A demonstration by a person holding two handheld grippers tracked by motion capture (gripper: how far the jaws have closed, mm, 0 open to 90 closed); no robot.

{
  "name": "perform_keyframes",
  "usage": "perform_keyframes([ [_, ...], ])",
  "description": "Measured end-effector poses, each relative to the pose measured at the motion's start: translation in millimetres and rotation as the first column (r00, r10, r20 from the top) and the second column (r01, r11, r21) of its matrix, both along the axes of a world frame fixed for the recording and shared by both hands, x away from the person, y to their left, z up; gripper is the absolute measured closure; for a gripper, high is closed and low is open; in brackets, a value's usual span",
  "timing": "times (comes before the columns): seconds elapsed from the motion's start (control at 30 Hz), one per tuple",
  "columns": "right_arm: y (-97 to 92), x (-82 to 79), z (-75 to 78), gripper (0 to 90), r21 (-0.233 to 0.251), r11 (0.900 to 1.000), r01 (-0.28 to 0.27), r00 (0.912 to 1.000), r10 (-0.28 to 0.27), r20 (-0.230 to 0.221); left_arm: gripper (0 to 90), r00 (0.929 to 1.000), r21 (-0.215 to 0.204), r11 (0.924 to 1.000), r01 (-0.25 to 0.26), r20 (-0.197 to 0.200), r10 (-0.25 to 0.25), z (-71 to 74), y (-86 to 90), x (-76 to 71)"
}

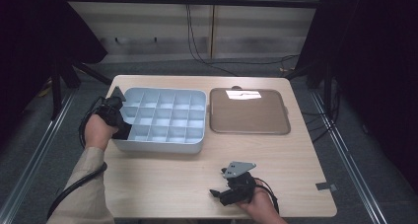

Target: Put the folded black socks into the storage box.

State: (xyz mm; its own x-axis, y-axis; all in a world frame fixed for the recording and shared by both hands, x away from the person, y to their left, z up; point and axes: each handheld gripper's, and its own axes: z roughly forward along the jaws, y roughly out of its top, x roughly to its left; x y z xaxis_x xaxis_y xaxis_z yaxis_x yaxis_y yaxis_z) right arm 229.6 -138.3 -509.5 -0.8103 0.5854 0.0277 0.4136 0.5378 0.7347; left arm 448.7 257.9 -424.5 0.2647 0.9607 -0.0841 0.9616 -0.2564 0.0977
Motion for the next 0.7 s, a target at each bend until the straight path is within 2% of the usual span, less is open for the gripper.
perform_keyframes([
  [0.3,0.0,0.0,-0.1,18.8,0.0,1.0,0.0,1.0,0.0,0.0,90.0,0.9999,-0.02,0.9998,-0.007,0.008,0.007,-8.9,-0.7,-1.5],
  [0.57,0.0,-0.1,0.0,18.8,0.0,1.0,0.001,1.0,-0.001,-0.002,90.0,0.9997,0.001,1.0,-0.005,0.023,0.005,-12.1,-5.4,-3.3],
  [0.7,0.0,0.0,0.0,18.8,0.0,1.0,0.0,1.0,0.0,0.0,90.0,0.9993,-0.016,0.9998,-0.012,0.036,0.013,-13.5,-3.5,-4.9],
])
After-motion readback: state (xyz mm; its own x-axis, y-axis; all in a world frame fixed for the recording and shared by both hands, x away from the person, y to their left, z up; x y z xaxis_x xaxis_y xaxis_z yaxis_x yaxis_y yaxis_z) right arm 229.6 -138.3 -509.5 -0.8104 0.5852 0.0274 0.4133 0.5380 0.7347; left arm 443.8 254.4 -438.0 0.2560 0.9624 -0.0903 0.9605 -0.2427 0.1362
